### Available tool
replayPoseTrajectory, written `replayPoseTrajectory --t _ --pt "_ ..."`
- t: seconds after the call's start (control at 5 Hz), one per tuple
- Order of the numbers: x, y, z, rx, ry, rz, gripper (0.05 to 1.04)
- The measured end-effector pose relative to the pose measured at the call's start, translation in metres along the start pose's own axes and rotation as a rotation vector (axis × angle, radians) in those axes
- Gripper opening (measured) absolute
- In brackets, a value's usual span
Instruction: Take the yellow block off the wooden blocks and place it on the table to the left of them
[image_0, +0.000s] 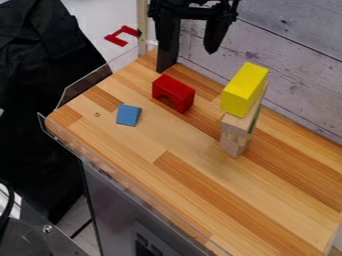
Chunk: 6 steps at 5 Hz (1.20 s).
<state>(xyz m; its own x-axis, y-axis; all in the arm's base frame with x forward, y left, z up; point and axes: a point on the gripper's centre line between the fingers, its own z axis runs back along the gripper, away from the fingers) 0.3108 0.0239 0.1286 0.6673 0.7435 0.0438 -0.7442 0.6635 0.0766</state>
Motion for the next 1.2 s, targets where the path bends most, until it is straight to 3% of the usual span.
replayPoseTrajectory --t 0.2,0.4,0.8,1.0,1.2 --pt "-0.003 0.001 -0.010 0.025 0.028 -0.001 0.999" --pt "-0.003 -0.002 -0.013 -0.001 0.029 -0.021 0.999" --pt "-0.004 -0.008 0.028 -0.163 -0.073 -0.180 0.999" --pt "-0.006 -0.012 0.041 -0.200 -0.109 -0.319 0.999" --pt "-0.016 -0.028 0.051 -0.262 -0.120 -0.541 0.999"
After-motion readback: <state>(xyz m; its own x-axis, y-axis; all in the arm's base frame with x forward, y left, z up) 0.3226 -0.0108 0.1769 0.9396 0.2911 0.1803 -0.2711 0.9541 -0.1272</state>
